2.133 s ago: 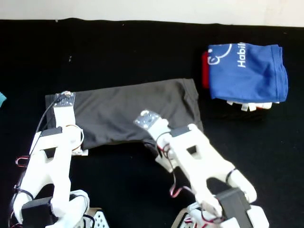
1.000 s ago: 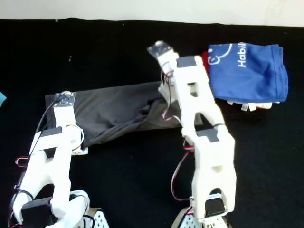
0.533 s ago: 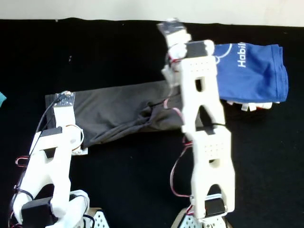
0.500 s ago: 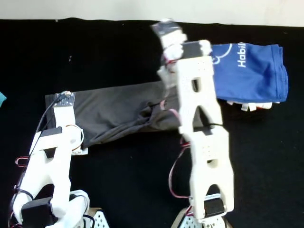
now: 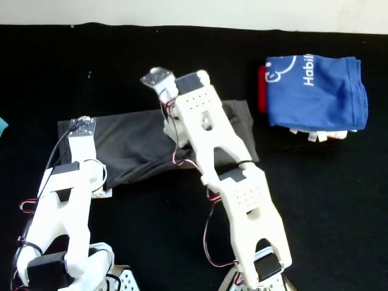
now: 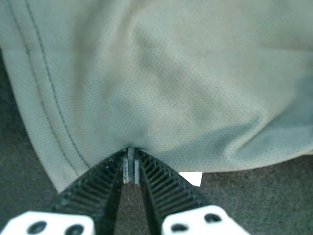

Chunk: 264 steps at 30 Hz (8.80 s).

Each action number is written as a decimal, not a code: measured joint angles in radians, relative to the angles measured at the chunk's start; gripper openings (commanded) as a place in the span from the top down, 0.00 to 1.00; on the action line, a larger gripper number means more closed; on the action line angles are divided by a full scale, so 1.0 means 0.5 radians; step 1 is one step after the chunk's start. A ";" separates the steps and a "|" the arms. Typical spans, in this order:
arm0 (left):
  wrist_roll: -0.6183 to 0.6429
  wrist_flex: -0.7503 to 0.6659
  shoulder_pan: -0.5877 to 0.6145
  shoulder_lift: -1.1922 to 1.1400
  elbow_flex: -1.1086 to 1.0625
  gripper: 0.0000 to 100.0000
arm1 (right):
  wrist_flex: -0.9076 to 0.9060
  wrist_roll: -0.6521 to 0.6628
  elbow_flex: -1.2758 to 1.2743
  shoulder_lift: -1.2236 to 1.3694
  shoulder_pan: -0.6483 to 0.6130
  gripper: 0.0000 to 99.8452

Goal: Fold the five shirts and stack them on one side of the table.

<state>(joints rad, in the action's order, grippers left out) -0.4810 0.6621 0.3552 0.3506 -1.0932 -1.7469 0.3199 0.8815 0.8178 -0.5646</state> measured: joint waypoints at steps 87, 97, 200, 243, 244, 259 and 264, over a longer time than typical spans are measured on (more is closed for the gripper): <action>0.000 0.000 0.000 0.000 0.000 0.99 | 0.175 0.138 0.163 0.160 0.123 1.00; 0.000 0.000 0.000 0.000 0.000 0.99 | 0.301 0.138 0.163 -0.015 0.123 0.99; 0.473 1.399 0.512 -1.540 2.335 0.82 | -0.003 -0.144 0.316 -0.454 -0.285 0.82; 0.126 2.170 0.697 -2.317 3.784 0.99 | 0.298 -0.144 -1.795 -2.406 0.476 0.99; 0.144 2.179 0.651 -2.252 3.756 0.99 | 0.365 -0.144 -1.952 -2.476 0.509 0.99; 0.334 2.179 -0.601 -1.270 3.090 0.99 | 1.774 -0.144 -4.361 -3.409 1.007 0.99; 0.362 1.949 -0.982 -1.270 3.084 0.99 | 2.093 -0.144 -4.750 -3.486 1.043 0.99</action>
<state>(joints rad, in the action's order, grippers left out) -0.3000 1.6364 -0.1358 -0.2846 0.4488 -0.7004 0.2478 -1.4937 -0.9252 -0.0430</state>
